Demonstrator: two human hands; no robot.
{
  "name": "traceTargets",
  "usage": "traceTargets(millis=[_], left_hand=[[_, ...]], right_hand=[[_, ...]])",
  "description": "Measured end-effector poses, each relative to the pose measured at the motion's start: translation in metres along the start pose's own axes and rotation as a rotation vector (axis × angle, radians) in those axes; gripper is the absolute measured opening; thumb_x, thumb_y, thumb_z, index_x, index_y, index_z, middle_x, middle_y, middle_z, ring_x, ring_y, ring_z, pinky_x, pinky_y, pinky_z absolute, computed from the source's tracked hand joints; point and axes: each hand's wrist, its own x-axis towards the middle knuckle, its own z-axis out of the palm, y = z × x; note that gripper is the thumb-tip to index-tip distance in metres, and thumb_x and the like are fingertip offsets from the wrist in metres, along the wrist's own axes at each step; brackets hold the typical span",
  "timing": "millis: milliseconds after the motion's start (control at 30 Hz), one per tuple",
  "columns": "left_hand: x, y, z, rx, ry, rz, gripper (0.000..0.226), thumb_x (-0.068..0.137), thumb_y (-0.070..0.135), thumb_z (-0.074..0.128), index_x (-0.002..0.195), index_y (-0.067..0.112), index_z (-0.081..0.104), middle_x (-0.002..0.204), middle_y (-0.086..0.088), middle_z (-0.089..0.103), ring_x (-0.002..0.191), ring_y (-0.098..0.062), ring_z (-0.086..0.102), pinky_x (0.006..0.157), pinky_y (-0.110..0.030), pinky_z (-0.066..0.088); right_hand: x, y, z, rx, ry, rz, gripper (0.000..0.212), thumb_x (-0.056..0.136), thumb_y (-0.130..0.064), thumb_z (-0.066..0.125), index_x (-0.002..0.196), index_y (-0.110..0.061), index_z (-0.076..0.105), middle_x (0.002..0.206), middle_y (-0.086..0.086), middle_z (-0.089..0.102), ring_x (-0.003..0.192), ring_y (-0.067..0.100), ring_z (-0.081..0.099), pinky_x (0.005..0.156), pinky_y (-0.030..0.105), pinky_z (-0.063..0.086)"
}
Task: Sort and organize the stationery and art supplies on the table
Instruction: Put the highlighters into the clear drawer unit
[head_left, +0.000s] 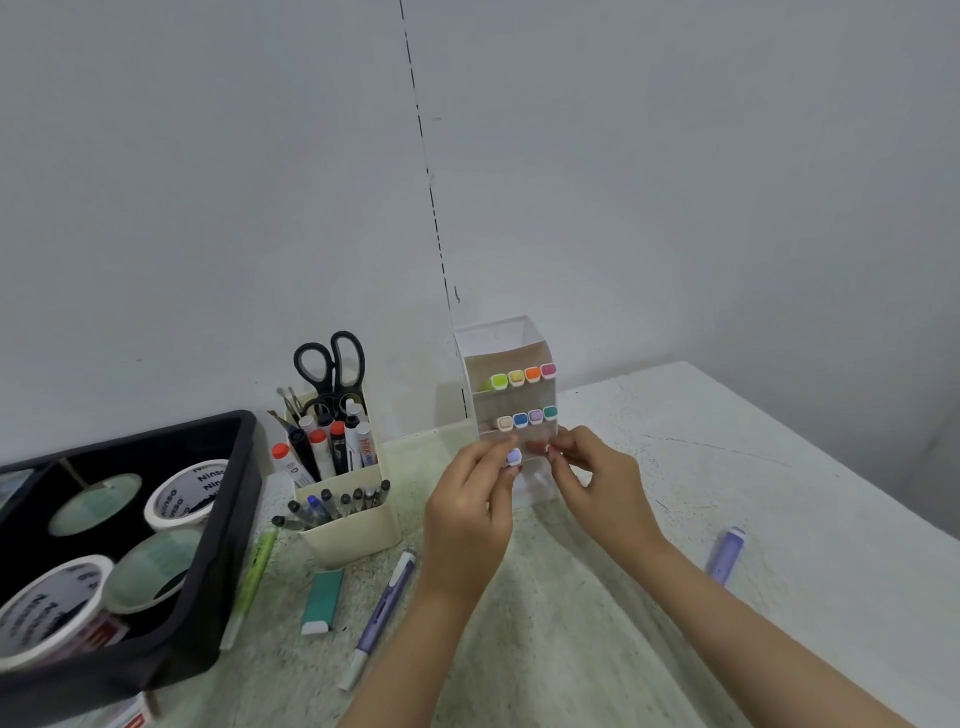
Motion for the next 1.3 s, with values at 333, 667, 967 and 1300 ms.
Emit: traceTargets(millis=[333,667,967,1300], left_hand=[[-0.004,-0.014,0.028,0.007,-0.061,-0.078,0.026,0.090,0.022,0.053,0.105,0.010,0.071,0.098,0.002,0.072,0.086,-0.004,0.065,0.068,-0.022,0.056],[-0.001,-0.011,0.034,-0.037,-0.171,-0.255,0.026,0.089,0.024,0.054,0.109,0.022,0.070,0.091,0.010,0.072,0.055,0.006,0.050,0.058,-0.008,0.041],[0.004,-0.001,0.034,-0.387,-0.124,-0.680,0.021,0.087,0.019,0.067,0.097,0.038,0.070,0.088,0.030,0.068,0.080,-0.001,0.067,0.072,-0.043,0.058],[0.008,0.006,0.029,-0.438,-0.098,-0.776,0.016,0.084,0.021,0.070,0.094,0.033,0.073,0.093,0.016,0.072,0.066,-0.005,0.064,0.055,-0.029,0.055]], right_hand=[[-0.003,-0.001,-0.001,0.117,0.044,0.030,0.018,0.090,-0.010,0.062,0.093,-0.027,0.063,0.094,-0.022,0.069,0.090,-0.001,0.066,0.081,0.016,0.051],[-0.001,-0.002,-0.004,0.160,0.058,0.015,0.032,0.087,-0.003,0.064,0.090,-0.034,0.064,0.092,-0.031,0.067,0.088,-0.001,0.066,0.080,0.014,0.050],[-0.002,0.000,-0.001,0.186,0.068,0.065,0.029,0.087,-0.004,0.064,0.089,-0.032,0.066,0.090,-0.032,0.067,0.087,-0.002,0.066,0.077,0.011,0.049],[0.000,-0.003,0.000,0.305,0.098,0.170,0.018,0.085,-0.002,0.066,0.077,-0.018,0.065,0.082,-0.013,0.073,0.083,0.004,0.069,0.074,0.017,0.052]])
